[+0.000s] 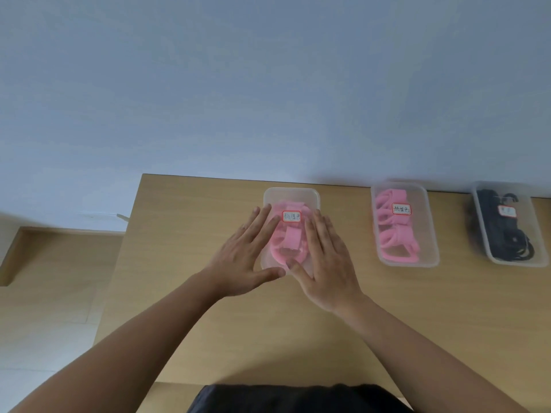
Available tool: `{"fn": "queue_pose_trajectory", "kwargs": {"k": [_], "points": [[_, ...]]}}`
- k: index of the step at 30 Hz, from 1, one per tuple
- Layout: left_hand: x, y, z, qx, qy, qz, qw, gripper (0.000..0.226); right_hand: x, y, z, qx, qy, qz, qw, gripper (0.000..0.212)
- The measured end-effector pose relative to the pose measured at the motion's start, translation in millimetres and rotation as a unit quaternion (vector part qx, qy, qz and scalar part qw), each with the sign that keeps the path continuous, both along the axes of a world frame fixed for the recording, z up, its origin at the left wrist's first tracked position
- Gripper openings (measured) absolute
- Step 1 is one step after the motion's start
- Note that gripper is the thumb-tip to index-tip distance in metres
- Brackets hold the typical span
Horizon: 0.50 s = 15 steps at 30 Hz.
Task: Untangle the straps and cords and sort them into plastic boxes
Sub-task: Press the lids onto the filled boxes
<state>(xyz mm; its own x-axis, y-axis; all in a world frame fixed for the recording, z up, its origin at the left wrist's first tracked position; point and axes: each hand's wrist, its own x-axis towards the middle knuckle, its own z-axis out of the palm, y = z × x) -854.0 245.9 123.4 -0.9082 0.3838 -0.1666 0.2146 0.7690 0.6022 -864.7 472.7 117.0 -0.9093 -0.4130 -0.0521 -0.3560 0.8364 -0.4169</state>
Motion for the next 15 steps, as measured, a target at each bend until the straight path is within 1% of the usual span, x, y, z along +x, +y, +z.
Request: {"fn": "queue_pose_trajectory", "kwargs": {"k": [3,8,11,15], "points": [[-5,-8,-1,-0.018,-0.017,-0.030,0.999,0.107,-2,5,-5,0.014,-0.007,0.020,1.000,0.095],[-8,-6,-3,0.013,-0.047,-0.009,0.999,0.110,-8,5,-4,0.006,-0.030,0.044,0.999,0.101],[-27,-3,6,-0.016,-0.073,0.000,0.997,0.111,-26,5,2,0.031,-0.055,0.031,0.998,0.103],[-47,0,14,-0.060,-0.078,0.001,0.995,0.114,-42,7,8,0.045,-0.072,0.027,0.996,0.102]]}}
